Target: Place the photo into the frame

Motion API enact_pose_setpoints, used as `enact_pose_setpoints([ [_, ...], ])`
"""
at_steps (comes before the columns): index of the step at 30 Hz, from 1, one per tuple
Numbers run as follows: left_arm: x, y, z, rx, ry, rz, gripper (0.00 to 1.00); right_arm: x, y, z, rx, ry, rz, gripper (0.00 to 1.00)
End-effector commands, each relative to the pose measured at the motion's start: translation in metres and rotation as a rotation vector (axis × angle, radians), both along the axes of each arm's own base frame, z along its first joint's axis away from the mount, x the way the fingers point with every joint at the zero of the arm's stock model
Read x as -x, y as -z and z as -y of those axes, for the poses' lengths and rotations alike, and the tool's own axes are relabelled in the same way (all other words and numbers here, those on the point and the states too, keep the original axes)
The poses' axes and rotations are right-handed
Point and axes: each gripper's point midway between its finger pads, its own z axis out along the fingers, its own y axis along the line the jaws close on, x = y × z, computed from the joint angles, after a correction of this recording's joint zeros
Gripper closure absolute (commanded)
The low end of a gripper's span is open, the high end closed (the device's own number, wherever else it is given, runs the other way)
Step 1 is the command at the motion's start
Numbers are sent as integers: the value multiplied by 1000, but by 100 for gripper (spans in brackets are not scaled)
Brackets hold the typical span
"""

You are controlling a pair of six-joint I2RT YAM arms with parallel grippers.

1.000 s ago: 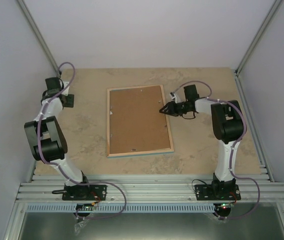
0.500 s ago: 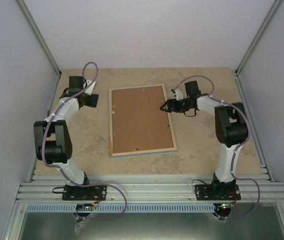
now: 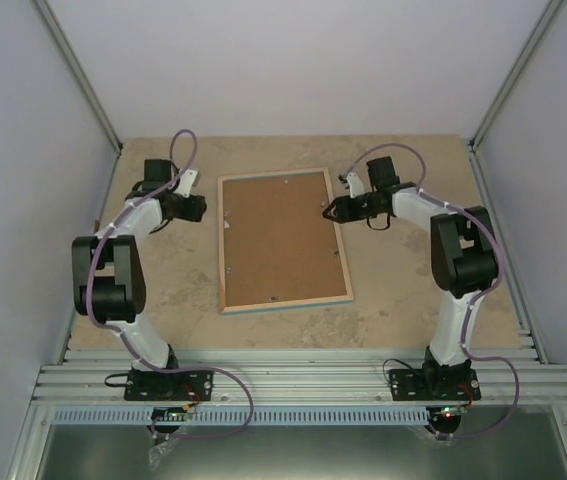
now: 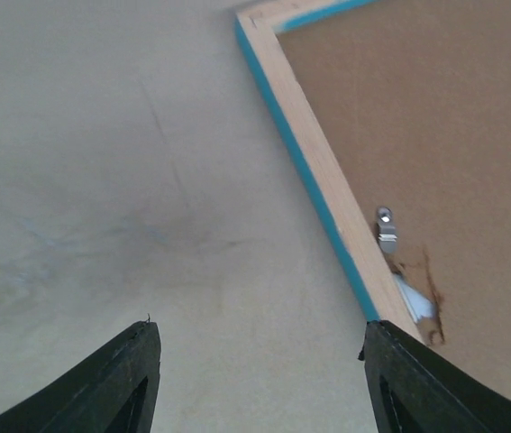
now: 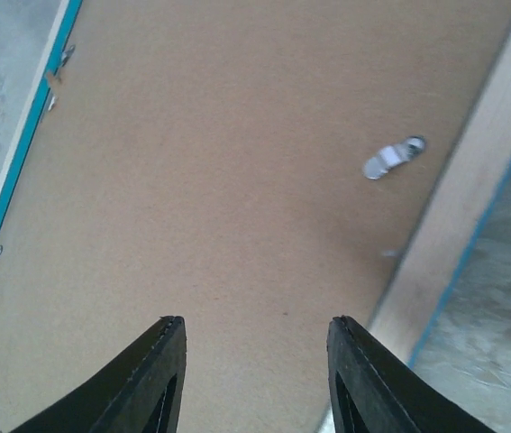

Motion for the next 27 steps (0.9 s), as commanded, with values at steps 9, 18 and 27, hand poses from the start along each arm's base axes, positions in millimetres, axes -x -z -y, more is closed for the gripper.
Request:
enact_pose_setpoints([
  [9,5,29,37,95,59,-79,38,26,35,-35,40,-150,13,58],
  [18,-14,36,62,77,96,-102,38,44,57,-25,87,-162,-35,60],
  [27,-21,58,66,-15,81,-146,36,44,51,-23,95,-161,-6,60],
])
